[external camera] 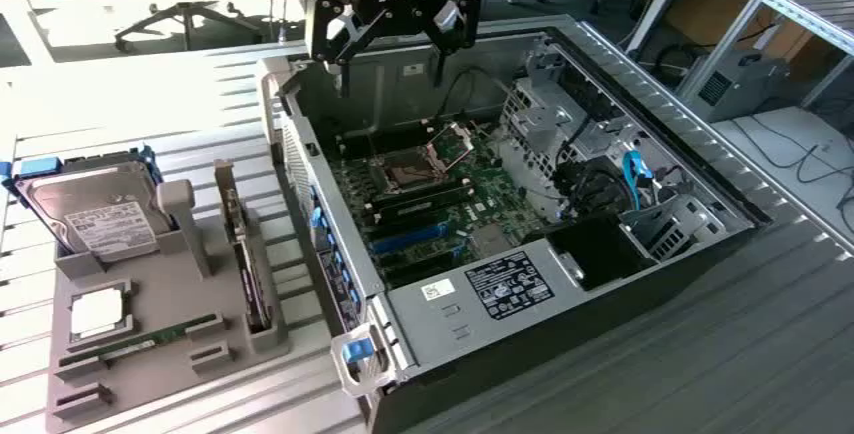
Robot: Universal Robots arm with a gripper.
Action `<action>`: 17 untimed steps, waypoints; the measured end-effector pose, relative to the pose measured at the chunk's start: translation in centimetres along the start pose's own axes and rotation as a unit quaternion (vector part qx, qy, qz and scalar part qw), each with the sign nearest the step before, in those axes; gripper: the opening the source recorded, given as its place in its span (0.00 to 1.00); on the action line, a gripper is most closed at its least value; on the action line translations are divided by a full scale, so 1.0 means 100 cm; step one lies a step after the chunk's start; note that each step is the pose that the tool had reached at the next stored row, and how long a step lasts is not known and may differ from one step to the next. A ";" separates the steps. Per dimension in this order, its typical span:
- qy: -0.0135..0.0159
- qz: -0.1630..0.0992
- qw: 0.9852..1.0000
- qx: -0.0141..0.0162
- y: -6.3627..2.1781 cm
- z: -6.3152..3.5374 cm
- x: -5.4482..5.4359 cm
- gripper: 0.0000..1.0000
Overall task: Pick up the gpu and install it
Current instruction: 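Reach for the gpu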
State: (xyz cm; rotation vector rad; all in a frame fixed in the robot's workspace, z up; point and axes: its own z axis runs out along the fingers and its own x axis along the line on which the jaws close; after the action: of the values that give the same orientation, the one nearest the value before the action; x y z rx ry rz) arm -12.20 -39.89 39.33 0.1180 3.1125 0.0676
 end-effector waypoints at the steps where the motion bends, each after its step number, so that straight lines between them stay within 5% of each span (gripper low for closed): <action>1: 0.000 0.000 1.000 0.000 0.0000 0.0000 0.000 0.99; 17: 0.000 0.000 1.000 0.000 -0.0002 -0.0001 0.003 0.99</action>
State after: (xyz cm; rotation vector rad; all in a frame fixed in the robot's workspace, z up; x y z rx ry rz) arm -12.47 -39.89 39.33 0.1180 3.1125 0.0676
